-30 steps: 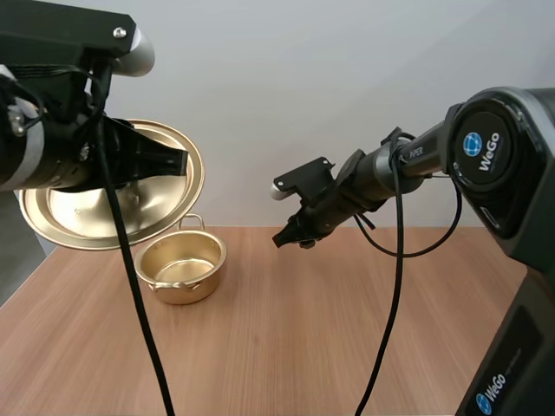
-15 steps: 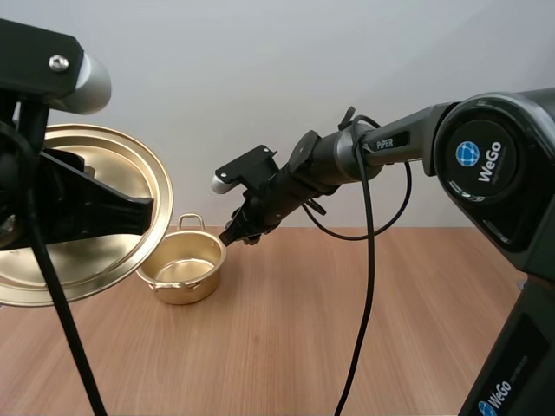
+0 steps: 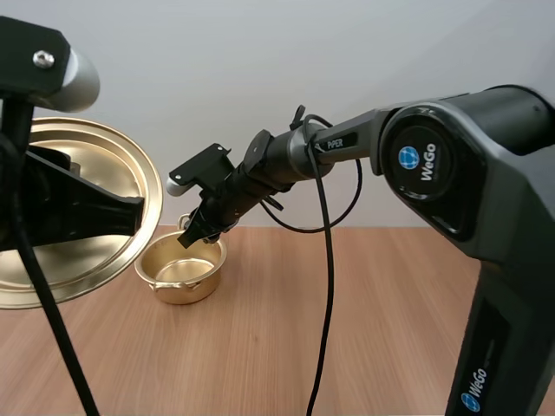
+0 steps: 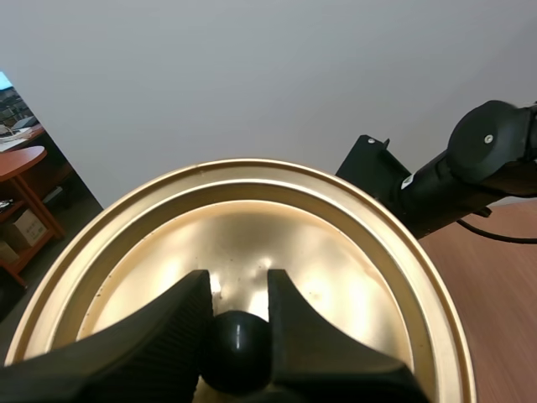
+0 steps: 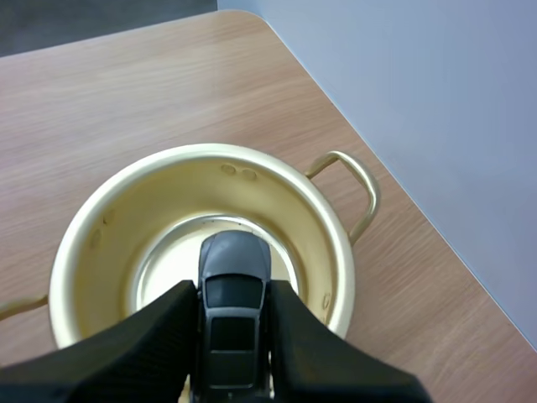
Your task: Open the pot, put the car inside, and close it
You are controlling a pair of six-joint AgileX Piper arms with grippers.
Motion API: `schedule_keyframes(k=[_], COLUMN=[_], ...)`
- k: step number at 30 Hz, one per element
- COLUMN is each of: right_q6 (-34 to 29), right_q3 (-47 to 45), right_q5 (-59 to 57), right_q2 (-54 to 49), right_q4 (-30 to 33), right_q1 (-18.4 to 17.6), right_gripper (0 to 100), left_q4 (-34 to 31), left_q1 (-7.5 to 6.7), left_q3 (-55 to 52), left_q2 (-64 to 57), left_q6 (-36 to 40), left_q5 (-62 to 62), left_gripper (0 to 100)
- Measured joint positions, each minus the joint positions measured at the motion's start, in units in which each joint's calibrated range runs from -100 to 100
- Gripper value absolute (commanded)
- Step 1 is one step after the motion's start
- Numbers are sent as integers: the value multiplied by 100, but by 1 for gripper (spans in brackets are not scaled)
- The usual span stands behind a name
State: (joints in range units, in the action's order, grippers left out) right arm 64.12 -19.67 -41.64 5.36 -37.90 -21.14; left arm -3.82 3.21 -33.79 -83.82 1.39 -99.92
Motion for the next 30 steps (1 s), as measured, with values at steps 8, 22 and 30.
schedule_keyframes(k=[8, 22, 30], right_q6=[0, 145, 145], right_q3=[476, 543, 543], right_q5=[-338, 132, 804], right_q2=[837, 1269, 1376], right_q4=[0, 1, 12], right_q1=[-15, -375, -385], right_gripper=[0, 0, 0], left_q4=[12, 12, 12], left_q1=[8, 48, 48], left_q3=[0, 0, 0], left_q2=[0, 0, 0], left_q6=[0, -85, -96], left_q5=[0, 0, 0], left_gripper=[0, 0, 0])
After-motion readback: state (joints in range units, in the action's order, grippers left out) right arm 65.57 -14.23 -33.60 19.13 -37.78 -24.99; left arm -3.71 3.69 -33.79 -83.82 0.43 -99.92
